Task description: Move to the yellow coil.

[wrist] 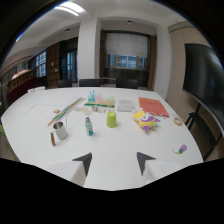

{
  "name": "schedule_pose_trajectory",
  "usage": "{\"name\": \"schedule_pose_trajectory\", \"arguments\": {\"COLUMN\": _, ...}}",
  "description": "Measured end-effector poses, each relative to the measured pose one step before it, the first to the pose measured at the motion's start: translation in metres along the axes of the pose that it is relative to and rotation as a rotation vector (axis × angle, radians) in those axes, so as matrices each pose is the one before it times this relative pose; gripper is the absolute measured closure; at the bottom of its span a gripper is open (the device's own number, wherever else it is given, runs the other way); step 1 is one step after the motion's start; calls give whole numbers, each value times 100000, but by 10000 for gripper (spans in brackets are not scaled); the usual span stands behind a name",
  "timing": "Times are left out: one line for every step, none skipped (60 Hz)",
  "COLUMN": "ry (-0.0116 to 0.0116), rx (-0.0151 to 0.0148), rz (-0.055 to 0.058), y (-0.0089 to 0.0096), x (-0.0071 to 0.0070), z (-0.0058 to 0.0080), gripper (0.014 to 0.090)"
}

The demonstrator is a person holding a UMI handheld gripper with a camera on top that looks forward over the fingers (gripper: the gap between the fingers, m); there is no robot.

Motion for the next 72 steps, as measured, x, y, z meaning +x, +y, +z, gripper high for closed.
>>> {"name": "schedule_pose_trajectory", "arguments": {"ry": 187, "rx": -170, "rz": -35, "y": 78, "x": 65, "z": 0, "gripper": 191}}
{"name": "schedule_pose_trajectory", "arguments": {"ry": 227, "rx": -128, "rz": -31, "y": 97, "x": 70, "z": 24, "gripper": 190}}
{"name": "schedule_pose_trajectory", "arguments": {"ry": 194, "rx": -121, "rz": -50, "y": 131, "x": 59, "z": 16, "gripper": 191}}
{"name": "schedule_pose_trajectory", "arguments": {"ry": 246, "rx": -169, "rz": -81, "y": 195, "x": 74, "z": 1, "gripper": 191}}
{"name": "schedule_pose_trajectory", "arguments": {"ry": 319, "rx": -242, "rz": -90, "y": 187, "x": 96, "z": -1, "gripper": 193}}
{"name": "schedule_pose_trajectory", "arguments": {"ry": 439, "rx": -305, "rz": -61, "y": 264, "x": 119, "z": -11, "gripper": 193}}
{"name": "schedule_pose_trajectory", "arguments": {"ry": 670, "rx": -223, "rz": -62, "y": 265, "x": 882, "z": -401, "gripper": 192}}
{"name": "schedule_pose_trajectory", "arguments": {"ry": 470, "rx": -273, "rz": 10, "y": 320, "x": 65, "z": 2, "gripper": 190}}
{"name": "schedule_pose_trajectory", "arguments": {"ry": 350, "rx": -294, "rz": 73, "y": 283, "x": 221, "z": -21, "gripper": 192}}
{"name": "schedule_pose_trajectory", "arguments": {"ry": 352, "rx": -290, "rz": 59, "y": 257, "x": 244, "z": -33, "gripper": 193}}
{"name": "schedule_pose_trajectory", "arguments": {"ry": 505, "rx": -353, "rz": 157, "y": 91, "x": 68, "z": 307, "gripper": 192}}
{"name": "schedule_pose_trajectory", "arguments": {"ry": 521, "rx": -360, "rz": 170, "y": 225, "x": 353, "z": -17, "gripper": 195}}
{"name": "schedule_pose_trajectory", "arguments": {"ry": 531, "rx": -322, "rz": 173, "y": 197, "x": 412, "z": 26, "gripper": 193}}
{"name": "schedule_pose_trajectory", "arguments": {"ry": 551, "rx": -491, "rz": 89, "y": -324, "x": 397, "z": 415, "gripper": 193}}
{"name": "schedule_pose_trajectory", "arguments": {"ry": 3, "rx": -243, "rz": 96, "y": 200, "x": 1345, "z": -396, "gripper": 194}}
{"name": "schedule_pose_trajectory", "arguments": {"ry": 584, "rx": -190, "rz": 70, "y": 38, "x": 507, "z": 126, "gripper": 194}}
{"name": "schedule_pose_trajectory", "arguments": {"ry": 709, "rx": -198, "rz": 185, "y": 51, "x": 527, "z": 170, "gripper": 193}}
{"name": "schedule_pose_trajectory", "arguments": {"ry": 799, "rx": -194, "rz": 211, "y": 33, "x": 548, "z": 189, "gripper": 194}}
{"name": "schedule_pose_trajectory", "arguments": {"ry": 730, "rx": -195, "rz": 217, "y": 51, "x": 523, "z": 204, "gripper": 194}}
{"name": "schedule_pose_trajectory", "arguments": {"ry": 1061, "rx": -81, "rz": 162, "y": 25, "x": -421, "z": 648, "gripper": 194}}
{"name": "schedule_pose_trajectory", "arguments": {"ry": -80, "rx": -150, "rz": 161, "y": 5, "x": 1398, "z": -182, "gripper": 195}}
{"name": "schedule_pose_trajectory", "arguments": {"ry": 896, "rx": -39, "rz": 162, "y": -4, "x": -412, "z": 661, "gripper": 193}}
{"name": "schedule_pose_trajectory", "arguments": {"ry": 416, "rx": -165, "rz": 190, "y": 28, "x": 489, "z": 288, "gripper": 192}}
{"name": "schedule_pose_trajectory", "arguments": {"ry": 336, "rx": -407, "rz": 186, "y": -300, "x": 198, "z": 38, "gripper": 193}}
{"name": "schedule_pose_trajectory", "arguments": {"ry": 289, "rx": -177, "rz": 227, "y": -10, "x": 558, "z": 256, "gripper": 193}}
{"name": "schedule_pose_trajectory", "arguments": {"ry": -592, "rx": -253, "rz": 169, "y": 156, "x": 2420, "z": 274, "gripper": 193}}
{"name": "schedule_pose_trajectory", "arguments": {"ry": 215, "rx": -246, "rz": 176, "y": -17, "x": 497, "z": 309, "gripper": 196}}
{"name": "schedule_pose_trajectory", "arguments": {"ry": 209, "rx": -296, "rz": 178, "y": -35, "x": 573, "z": 343, "gripper": 193}}
{"name": "schedule_pose_trajectory", "arguments": {"ry": 152, "rx": -324, "rz": 160, "y": -48, "x": 532, "z": 350, "gripper": 192}}
{"name": "schedule_pose_trajectory", "arguments": {"ry": 160, "rx": -288, "rz": 113, "y": -70, "x": 559, "z": 400, "gripper": 195}}
{"name": "schedule_pose_trajectory", "arguments": {"ry": 137, "rx": -282, "rz": 91, "y": -65, "x": 574, "z": 375, "gripper": 195}}
{"name": "schedule_pose_trajectory", "arguments": {"ry": 103, "rx": -272, "rz": 126, "y": -70, "x": 528, "z": 372, "gripper": 193}}
{"name": "schedule_pose_trajectory", "arguments": {"ry": 27, "rx": -277, "rz": 98, "y": -111, "x": 535, "z": 336, "gripper": 195}}
{"name": "schedule_pose_trajectory", "arguments": {"ry": -27, "rx": -300, "rz": 118, "y": -103, "x": 579, "z": 400, "gripper": 193}}
{"name": "schedule_pose_trajectory", "arguments": {"ry": 59, "rx": -216, "rz": 20, "y": -311, "x": 1236, "z": 1101, "gripper": 194}}
{"name": "schedule_pose_trajectory", "arguments": {"ry": -206, "rx": -162, "rz": 162, "y": -237, "x": 963, "z": 595, "gripper": 195}}
{"name": "schedule_pose_trajectory", "arguments": {"ry": 387, "rx": -198, "rz": 69, "y": -300, "x": -61, "z": 319, "gripper": 195}}
{"name": "schedule_pose_trajectory", "arguments": {"ry": -654, "rx": -245, "rz": 61, "y": -180, "x": 1839, "z": 686, "gripper": 195}}
{"name": "schedule_pose_trajectory", "arguments": {"ry": -107, "rx": -215, "rz": 9, "y": -242, "x": 847, "z": 566, "gripper": 196}}
{"name": "schedule_pose_trajectory", "arguments": {"ry": -95, "rx": -184, "rz": -69, "y": -263, "x": 824, "z": 548, "gripper": 194}}
{"name": "schedule_pose_trajectory", "arguments": {"ry": -107, "rx": -156, "rz": -138, "y": -269, "x": 867, "z": 558, "gripper": 195}}
{"name": "schedule_pose_trajectory", "arguments": {"ry": -79, "rx": -182, "rz": -153, "y": -284, "x": 910, "z": 546, "gripper": 195}}
{"name": "schedule_pose_trajectory", "arguments": {"ry": 7, "rx": -199, "rz": -208, "y": -266, "x": 939, "z": 537, "gripper": 194}}
{"name": "schedule_pose_trajectory", "arguments": {"ry": 54, "rx": -260, "rz": -193, "y": -276, "x": 929, "z": 556, "gripper": 194}}
{"name": "schedule_pose_trajectory", "arguments": {"ry": 331, "rx": -238, "rz": -85, "y": -203, "x": 153, "z": 551, "gripper": 196}}
{"name": "schedule_pose_trajectory", "arguments": {"ry": -59, "rx": -172, "rz": -112, "y": -314, "x": 929, "z": 498, "gripper": 194}}
{"name": "schedule_pose_trajectory", "arguments": {"ry": -245, "rx": -178, "rz": -13, "y": -427, "x": 1017, "z": 522, "gripper": 194}}
{"name": "schedule_pose_trajectory", "arguments": {"ry": -225, "rx": -117, "rz": 38, "y": -281, "x": 856, "z": 477, "gripper": 196}}
{"name": "schedule_pose_trajectory", "arguments": {"ry": -158, "rx": -163, "rz": 41, "y": -268, "x": 883, "z": 507, "gripper": 195}}
{"name": "schedule_pose_trajectory", "arguments": {"ry": -12, "rx": -189, "rz": 150, "y": -252, "x": 876, "z": 535, "gripper": 195}}
{"name": "schedule_pose_trajectory", "arguments": {"ry": 50, "rx": -202, "rz": 133, "y": -214, "x": 880, "z": 529, "gripper": 196}}
{"name": "schedule_pose_trajectory", "arguments": {"ry": 64, "rx": -195, "rz": 51, "y": -233, "x": 867, "z": 540, "gripper": 196}}
{"name": "schedule_pose_trajectory", "arguments": {"ry": 34, "rx": -175, "rz": 18, "y": -211, "x": 856, "z": 509, "gripper": 196}}
{"name": "schedule_pose_trajectory", "arguments": {"ry": 91, "rx": -188, "rz": -6, "y": -194, "x": 620, "z": 522, "gripper": 197}}
{"name": "schedule_pose_trajectory", "arguments": {"ry": 77, "rx": -81, "rz": -9, "y": -263, "x": 693, "z": 578, "gripper": 196}}
{"name": "schedule_pose_trajectory", "arguments": {"ry": 92, "rx": -112, "rz": -71, "y": -205, "x": 796, "z": 542, "gripper": 195}}
{"name": "schedule_pose_trajectory", "arguments": {"ry": 101, "rx": -178, "rz": -81, "y": -187, "x": 765, "z": 542, "gripper": 198}}
{"name": "schedule_pose_trajectory", "arguments": {"ry": 71, "rx": -191, "rz": -64, "y": -189, "x": 776, "z": 550, "gripper": 192}}
{"name": "schedule_pose_trajectory", "arguments": {"ry": 25, "rx": -180, "rz": -124, "y": -154, "x": 714, "z": 528, "gripper": 192}}
{"name": "schedule_pose_trajectory", "arguments": {"ry": 35, "rx": -140, "rz": -100, "y": -157, "x": 697, "z": 566, "gripper": 193}}
{"name": "schedule_pose_trajectory", "arguments": {"ry": 41, "rx": -149, "rz": -68, "y": -159, "x": 741, "z": 508, "gripper": 192}}
{"name": "schedule_pose_trajectory", "arguments": {"ry": 144, "rx": -120, "rz": -86, "y": -153, "x": 688, "z": 558, "gripper": 191}}
{"name": "schedule_pose_trajectory", "arguments": {"ry": 245, "rx": -105, "rz": -110, "y": -208, "x": 600, "z": 601, "gripper": 194}}
{"name": "schedule_pose_trajectory", "arguments": {"ry": 179, "rx": -108, "rz": -109, "y": -190, "x": 651, "z": 591, "gripper": 194}}
{"name": "schedule_pose_trajectory", "arguments": {"ry": 171, "rx": -114, "rz": -129, "y": -149, "x": 646, "z": 586, "gripper": 194}}
{"name": "schedule_pose_trajectory", "arguments": {"ry": 210, "rx": -86, "rz": -150, "y": -159, "x": 623, "z": 574, "gripper": 194}}
{"name": "schedule_pose_trajectory", "arguments": {"ry": 292, "rx": -50, "rz": -126, "y": -170, "x": 620, "z": 574, "gripper": 195}}
{"name": "schedule_pose_trajectory", "arguments": {"ry": 303, "rx": -13, "rz": -112, "y": -175, "x": 611, "z": 592, "gripper": 195}}
{"name": "schedule_pose_trajectory", "arguments": {"ry": 272, "rx": 62, "rz": -115, "y": -181, "x": 592, "z": 580, "gripper": 195}}
{"name": "schedule_pose_trajectory", "arguments": {"ry": 213, "rx": 69, "rz": -128, "y": -208, "x": 563, "z": 577, "gripper": 195}}
{"name": "schedule_pose_trajectory", "arguments": {"ry": 161, "rx": -67, "rz": -135, "y": -105, "x": 514, "z": 477, "gripper": 194}}
{"name": "schedule_pose_trajectory", "arguments": {"ry": 159, "rx": -48, "rz": -137, "y": -134, "x": 512, "z": 613, "gripper": 195}}
